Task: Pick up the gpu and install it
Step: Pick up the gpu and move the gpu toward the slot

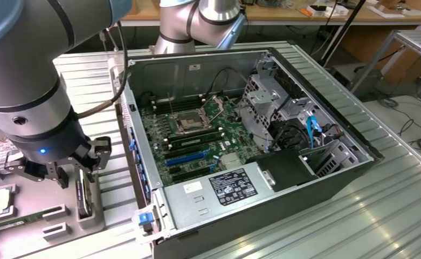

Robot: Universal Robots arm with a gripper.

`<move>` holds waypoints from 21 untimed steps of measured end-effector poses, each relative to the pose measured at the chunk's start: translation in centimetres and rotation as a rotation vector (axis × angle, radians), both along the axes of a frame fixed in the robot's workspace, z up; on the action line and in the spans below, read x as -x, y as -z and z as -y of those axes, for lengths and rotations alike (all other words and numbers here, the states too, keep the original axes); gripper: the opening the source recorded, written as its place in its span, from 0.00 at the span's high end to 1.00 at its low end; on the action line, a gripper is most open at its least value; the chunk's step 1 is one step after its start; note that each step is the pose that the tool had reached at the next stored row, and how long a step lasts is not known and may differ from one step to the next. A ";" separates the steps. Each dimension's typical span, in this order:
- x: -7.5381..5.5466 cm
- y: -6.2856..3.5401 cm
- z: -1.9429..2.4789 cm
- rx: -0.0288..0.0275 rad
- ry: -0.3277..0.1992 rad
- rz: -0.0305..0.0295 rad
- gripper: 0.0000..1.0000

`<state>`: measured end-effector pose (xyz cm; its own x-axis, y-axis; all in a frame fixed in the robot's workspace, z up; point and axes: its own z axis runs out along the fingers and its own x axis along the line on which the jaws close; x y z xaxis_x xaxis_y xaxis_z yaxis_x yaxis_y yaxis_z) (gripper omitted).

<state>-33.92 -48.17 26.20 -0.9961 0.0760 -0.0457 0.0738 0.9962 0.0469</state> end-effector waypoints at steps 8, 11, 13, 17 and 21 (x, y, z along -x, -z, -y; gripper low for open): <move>0.0 1.52 0.00 0.0001 0.000 -0.0001 0.52; 0.0 1.73 -0.02 0.0003 0.000 -0.0001 0.52; 0.0 1.76 -0.25 0.0002 0.000 -0.0001 0.52; 0.0 1.79 -0.81 0.0002 0.000 -0.0001 0.52; 0.0 1.82 -0.74 0.0002 0.000 -0.0001 0.52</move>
